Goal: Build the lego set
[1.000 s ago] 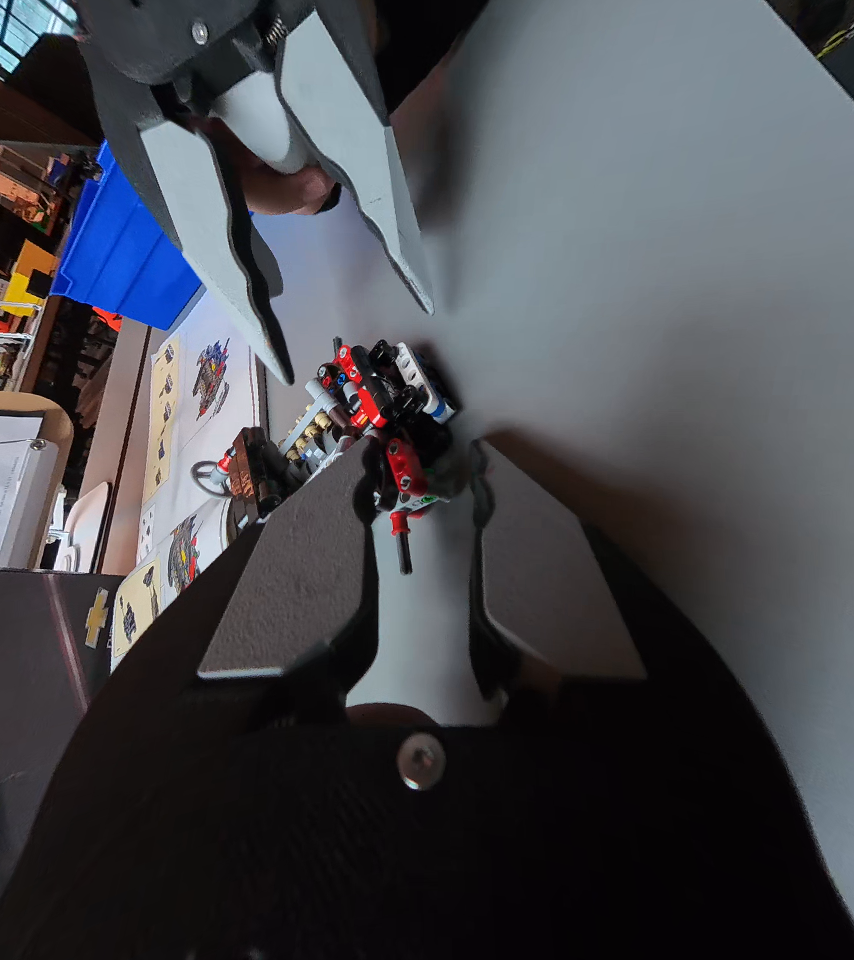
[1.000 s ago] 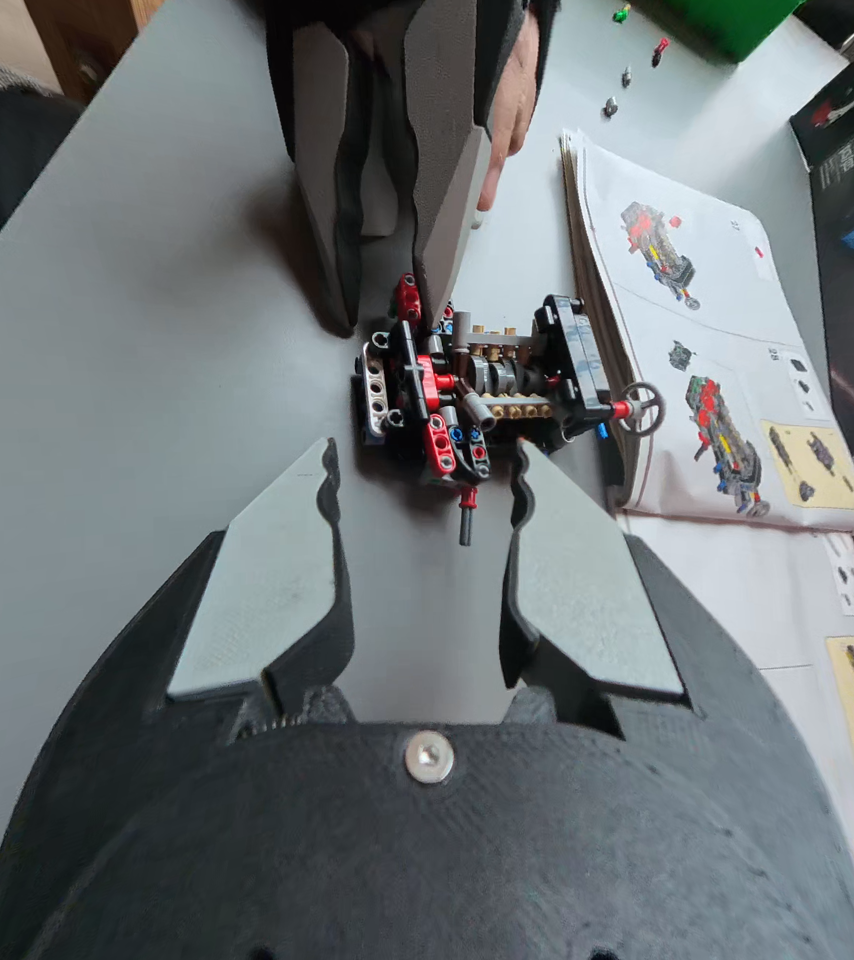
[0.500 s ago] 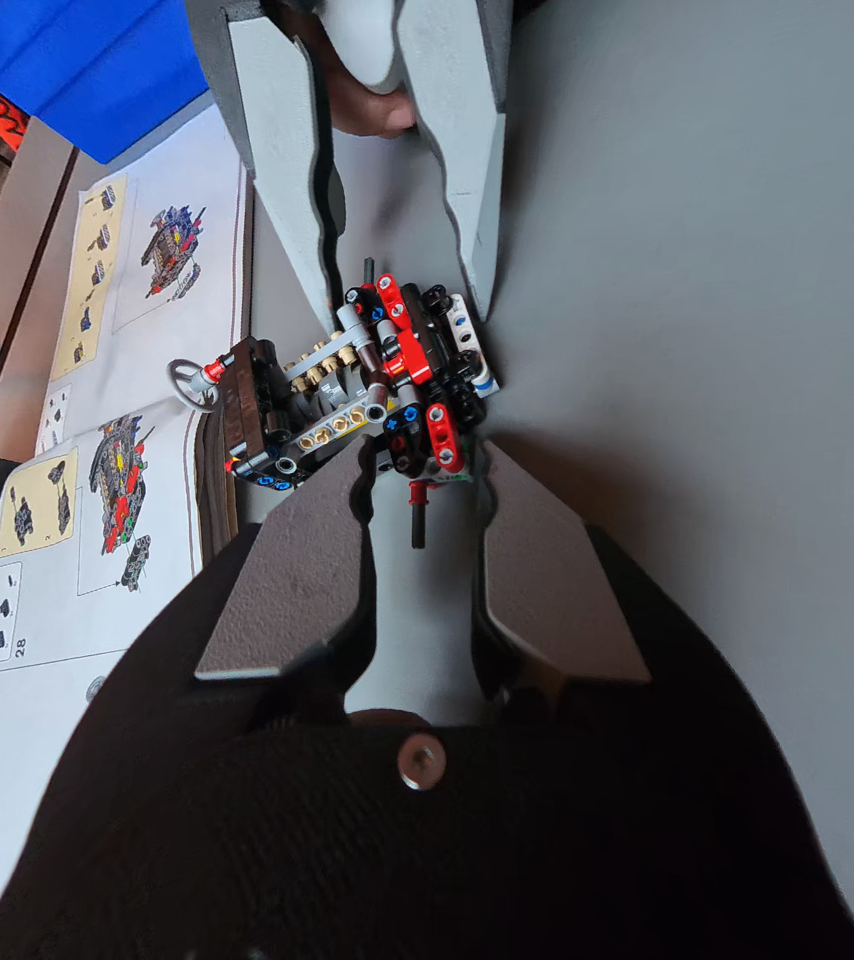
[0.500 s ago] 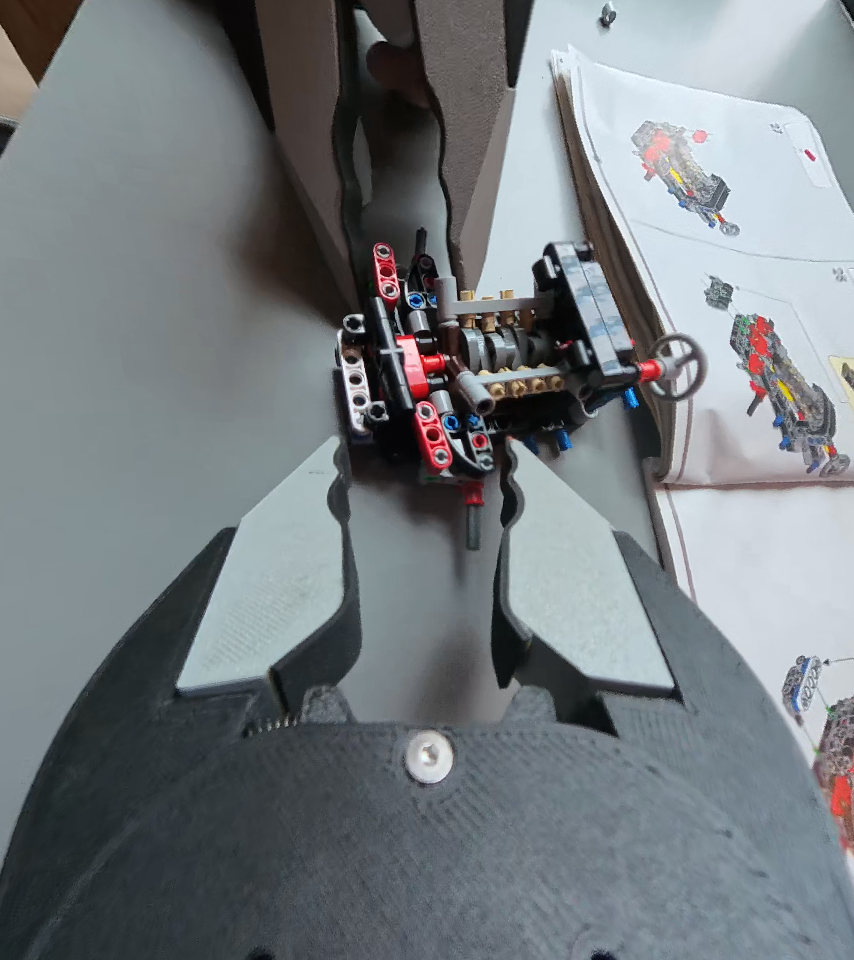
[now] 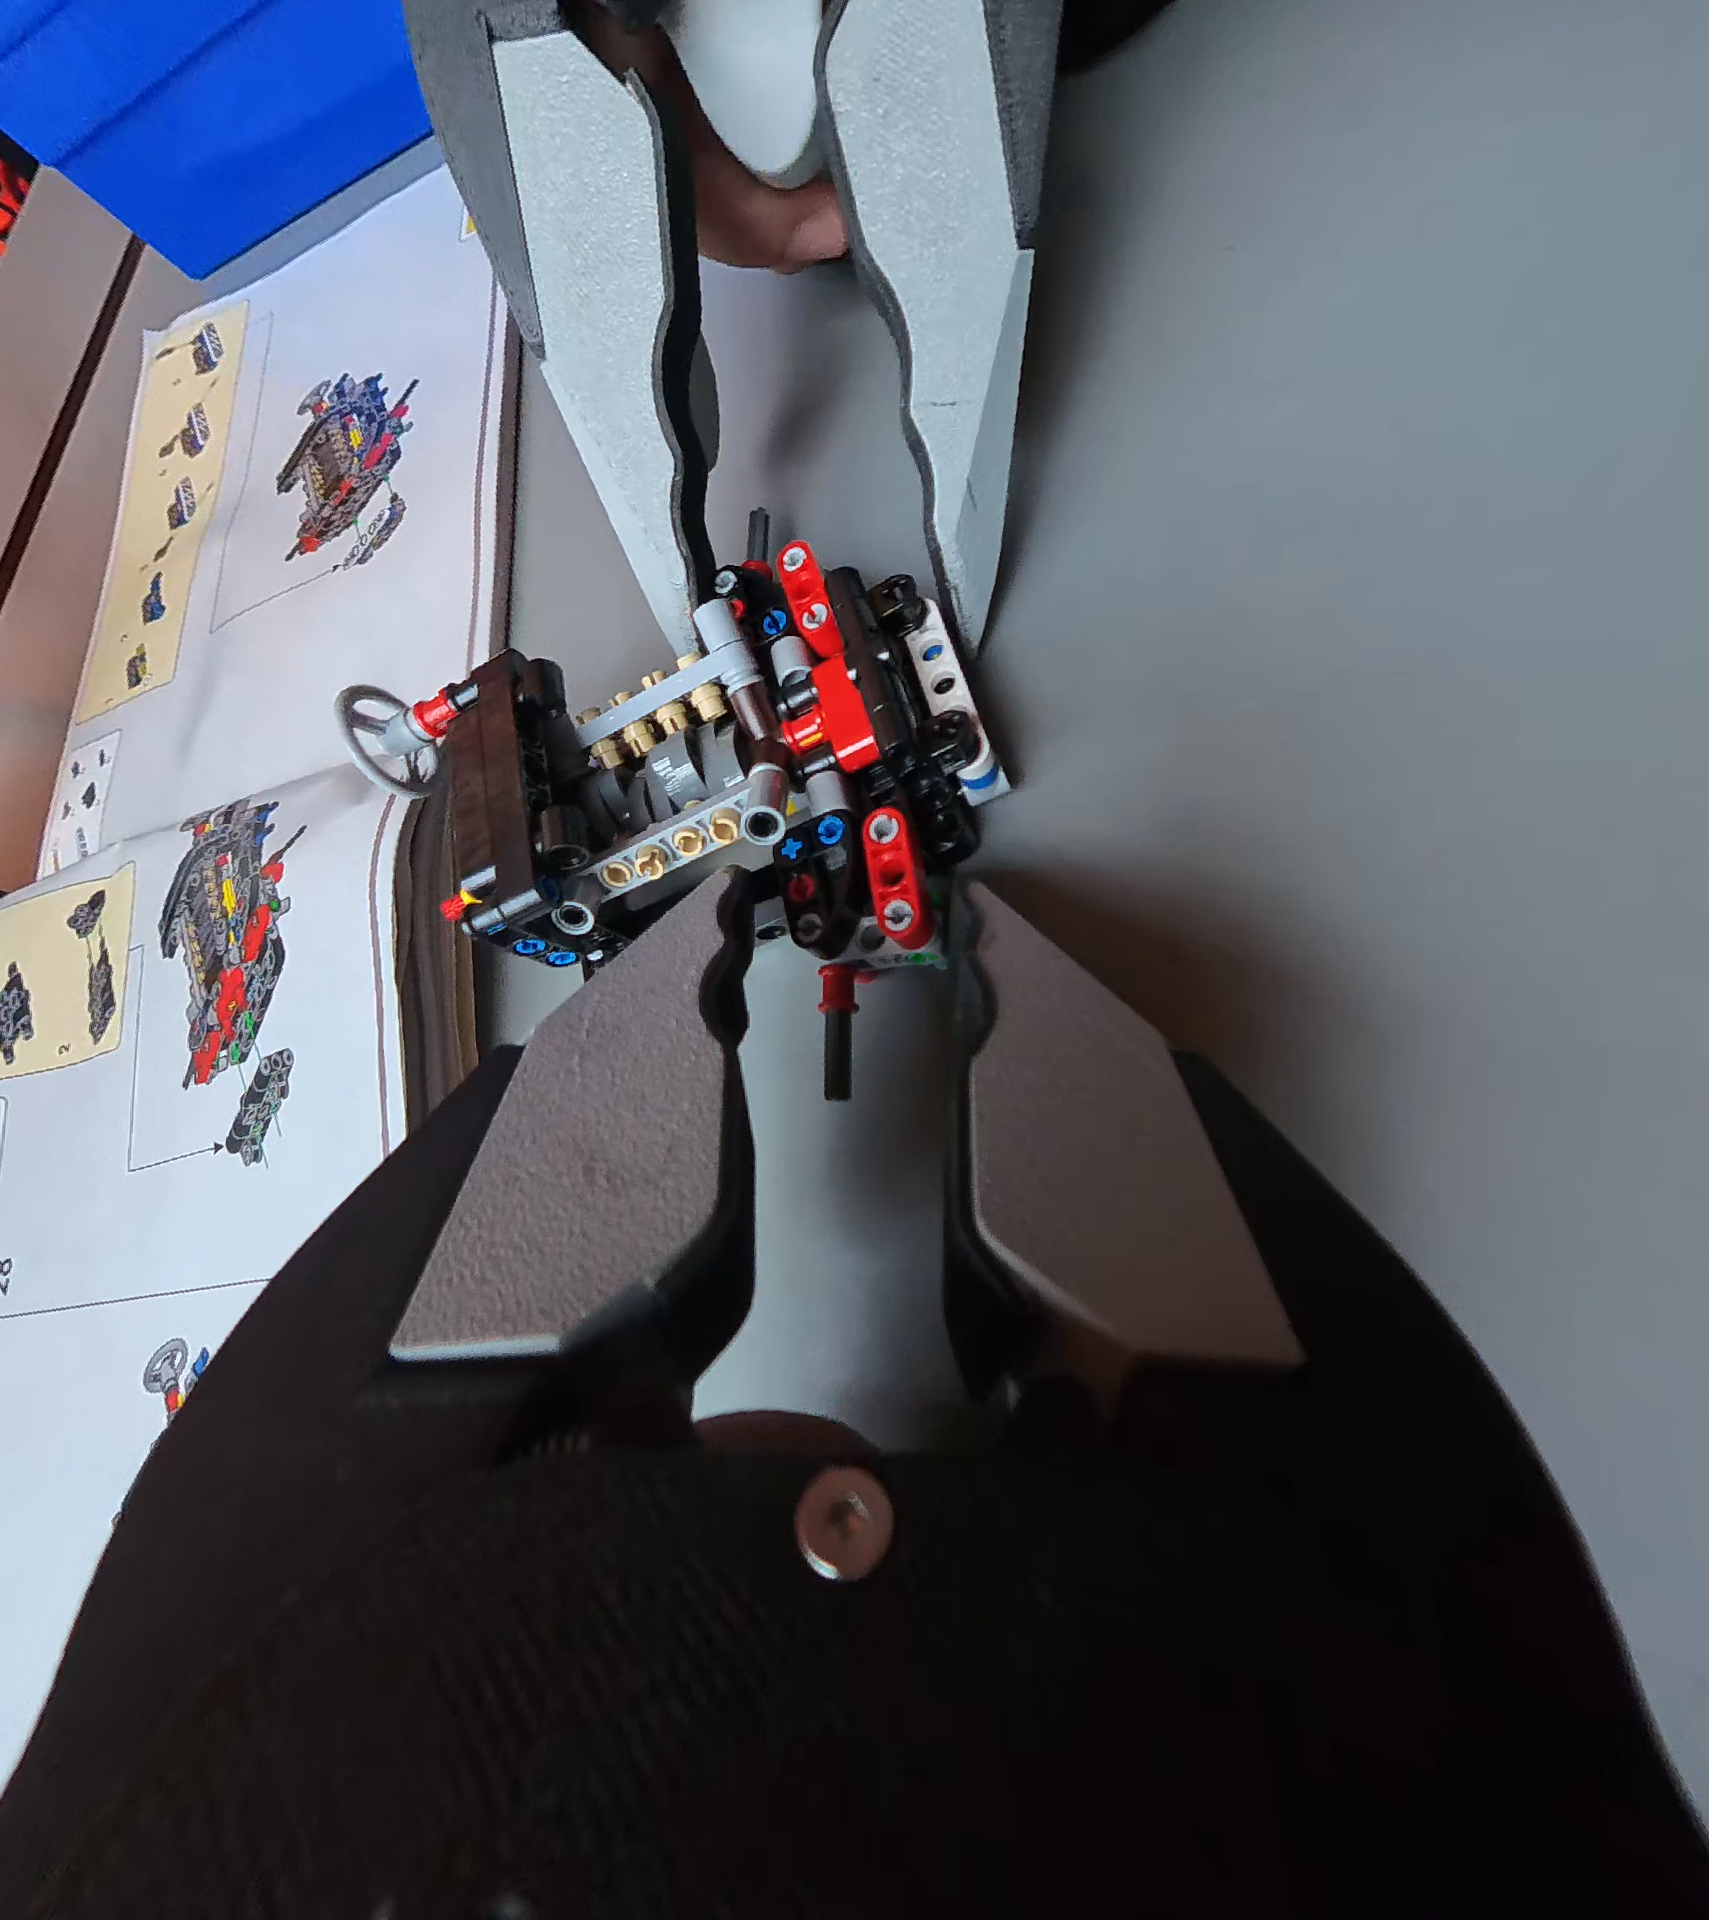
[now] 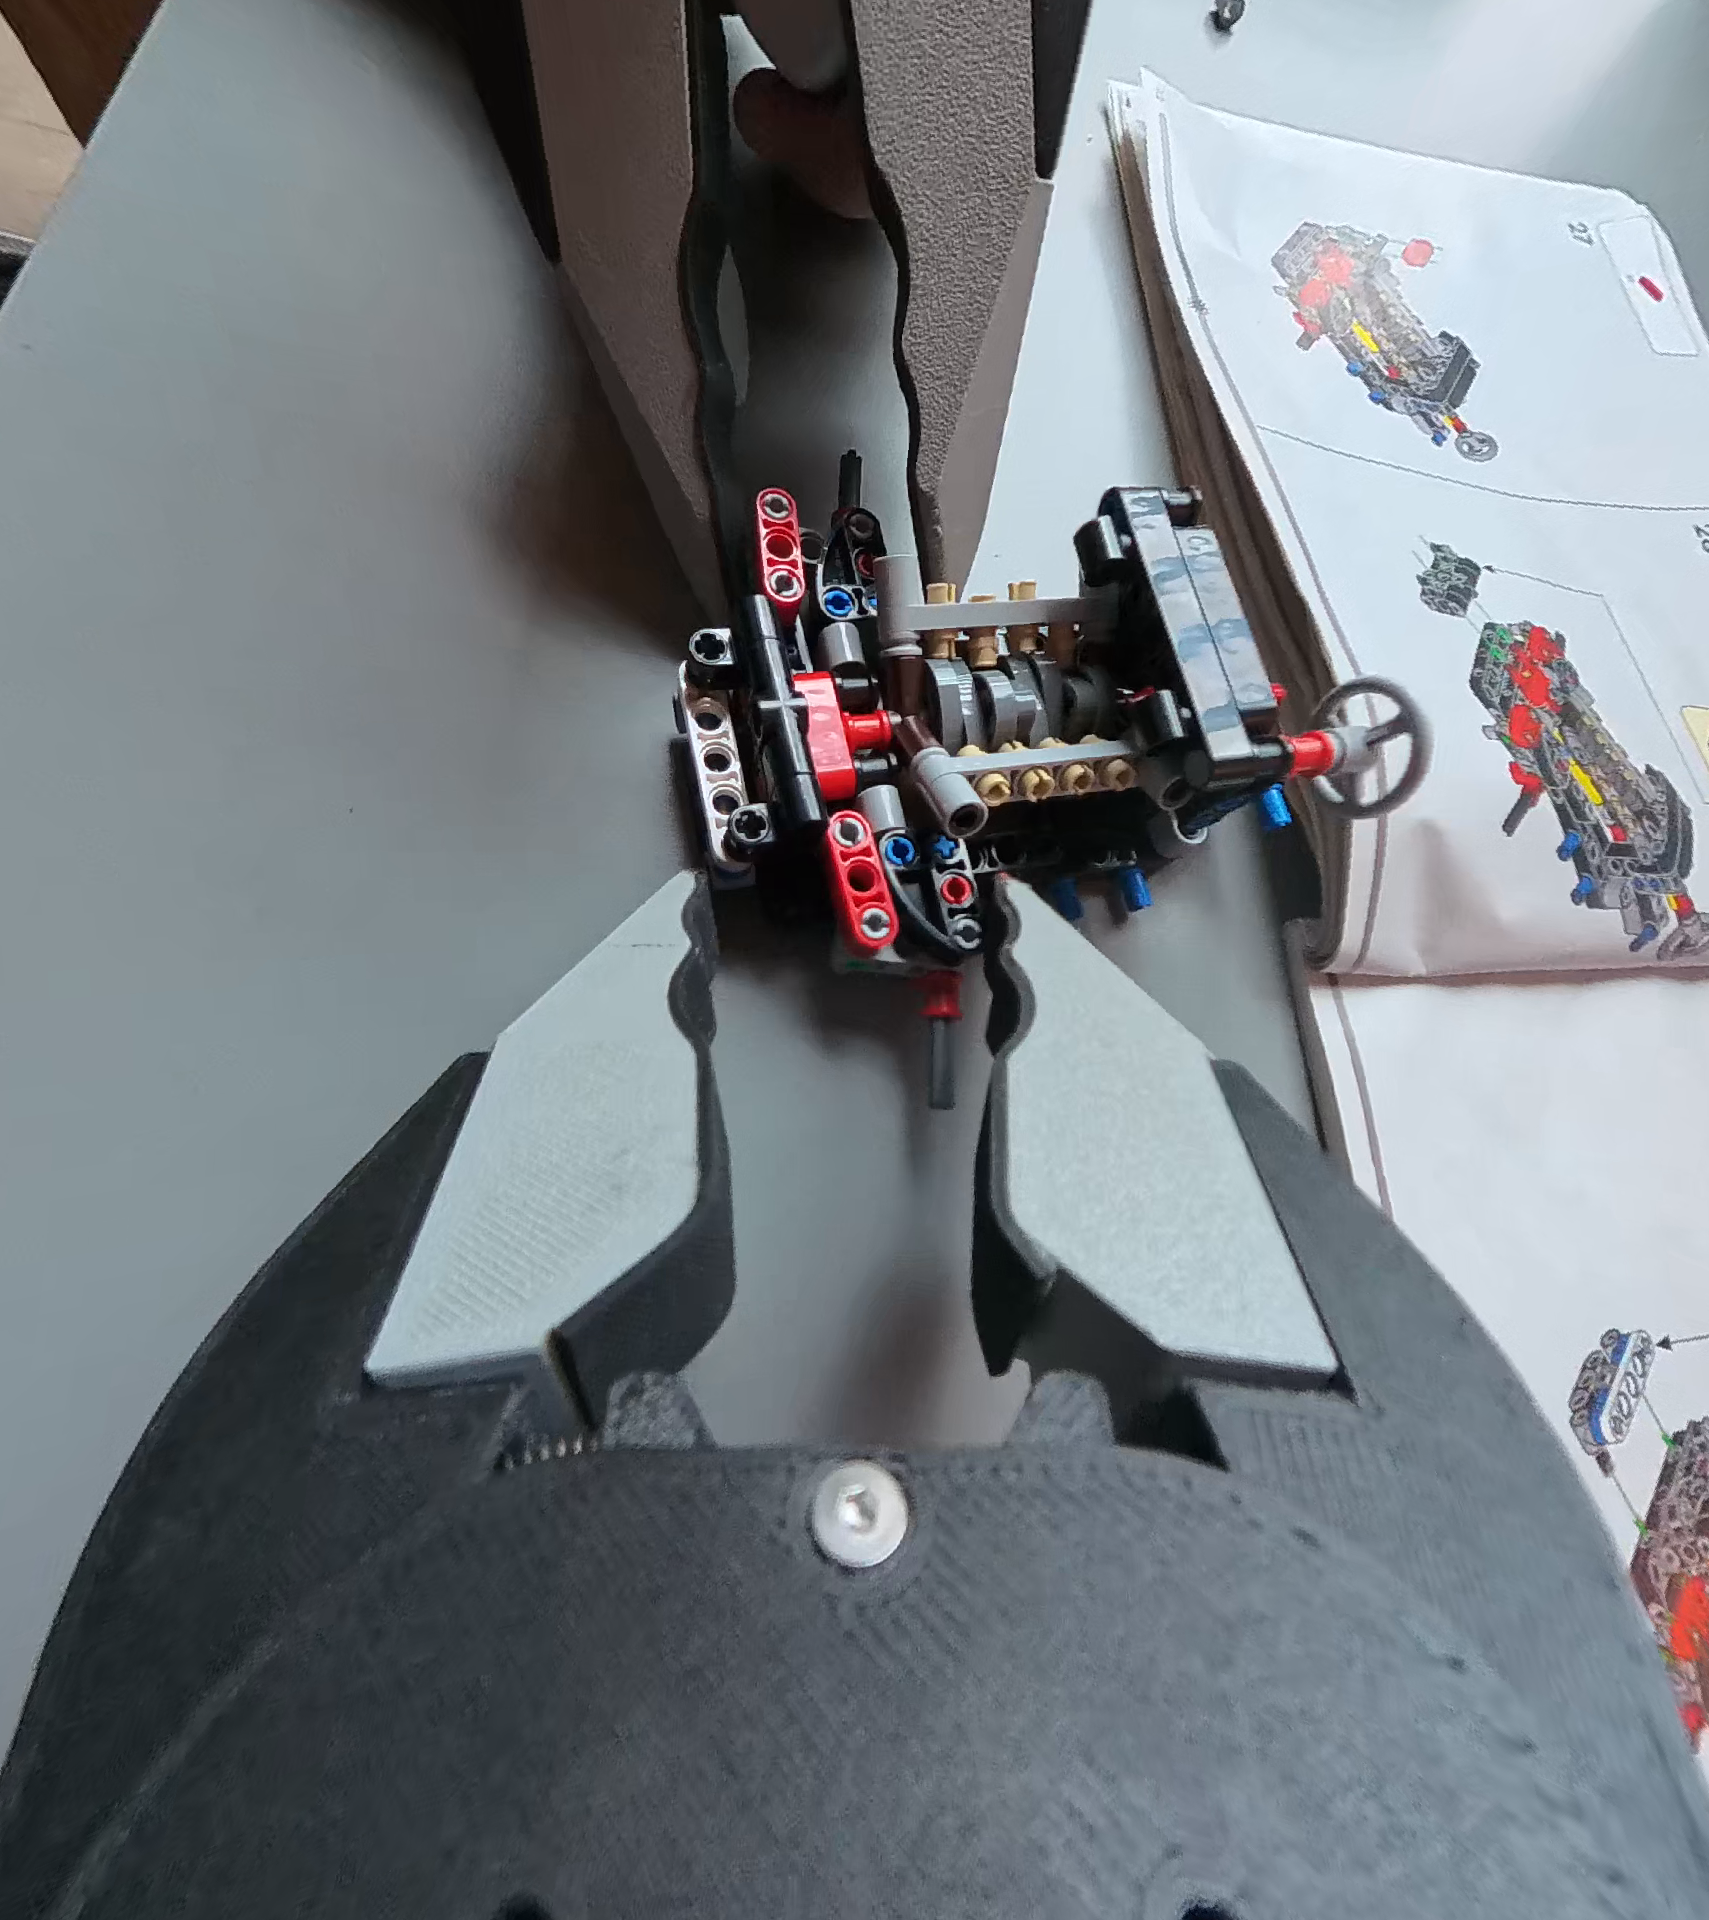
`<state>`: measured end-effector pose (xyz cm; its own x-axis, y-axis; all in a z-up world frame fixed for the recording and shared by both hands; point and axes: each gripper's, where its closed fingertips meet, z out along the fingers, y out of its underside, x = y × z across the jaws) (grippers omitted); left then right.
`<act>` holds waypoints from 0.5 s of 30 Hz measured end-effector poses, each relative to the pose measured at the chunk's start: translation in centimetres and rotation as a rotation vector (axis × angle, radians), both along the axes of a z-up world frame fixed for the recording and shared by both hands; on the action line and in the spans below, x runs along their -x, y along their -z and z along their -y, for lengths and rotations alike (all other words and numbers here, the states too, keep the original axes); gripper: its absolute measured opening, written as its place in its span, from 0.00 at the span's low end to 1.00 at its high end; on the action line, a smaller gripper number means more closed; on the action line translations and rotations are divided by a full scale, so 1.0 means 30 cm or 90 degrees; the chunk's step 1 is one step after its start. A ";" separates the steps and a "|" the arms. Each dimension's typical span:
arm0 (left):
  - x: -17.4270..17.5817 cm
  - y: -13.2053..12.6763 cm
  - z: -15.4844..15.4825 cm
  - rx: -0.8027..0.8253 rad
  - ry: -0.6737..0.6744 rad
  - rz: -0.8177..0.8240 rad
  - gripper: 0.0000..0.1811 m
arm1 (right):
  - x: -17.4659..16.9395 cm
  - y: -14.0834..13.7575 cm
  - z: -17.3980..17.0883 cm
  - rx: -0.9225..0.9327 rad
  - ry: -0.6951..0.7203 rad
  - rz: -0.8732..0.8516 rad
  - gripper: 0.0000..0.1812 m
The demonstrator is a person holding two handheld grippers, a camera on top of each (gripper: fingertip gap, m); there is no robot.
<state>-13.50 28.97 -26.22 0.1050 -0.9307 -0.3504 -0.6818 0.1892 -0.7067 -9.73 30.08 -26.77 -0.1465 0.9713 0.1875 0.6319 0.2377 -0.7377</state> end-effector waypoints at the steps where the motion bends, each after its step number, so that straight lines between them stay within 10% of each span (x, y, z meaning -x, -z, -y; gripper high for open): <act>1: 0.000 0.000 -0.003 -0.004 -0.003 -0.001 0.19 | 0.000 -0.001 -0.003 -0.001 0.005 -0.003 0.27; 5: 0.003 0.001 -0.021 -0.028 -0.032 -0.007 0.19 | -0.010 -0.005 -0.061 0.002 0.124 -0.006 0.48; 15: -0.022 -0.003 -0.009 0.014 -0.073 0.005 0.19 | 0.069 -0.018 -0.016 -0.044 0.167 -0.007 0.43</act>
<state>-12.85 29.25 -26.15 0.2145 -0.9198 -0.3287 -0.6926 0.0940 -0.7152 -11.80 30.58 -26.24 0.1106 0.9608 0.2544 0.6705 0.1168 -0.7326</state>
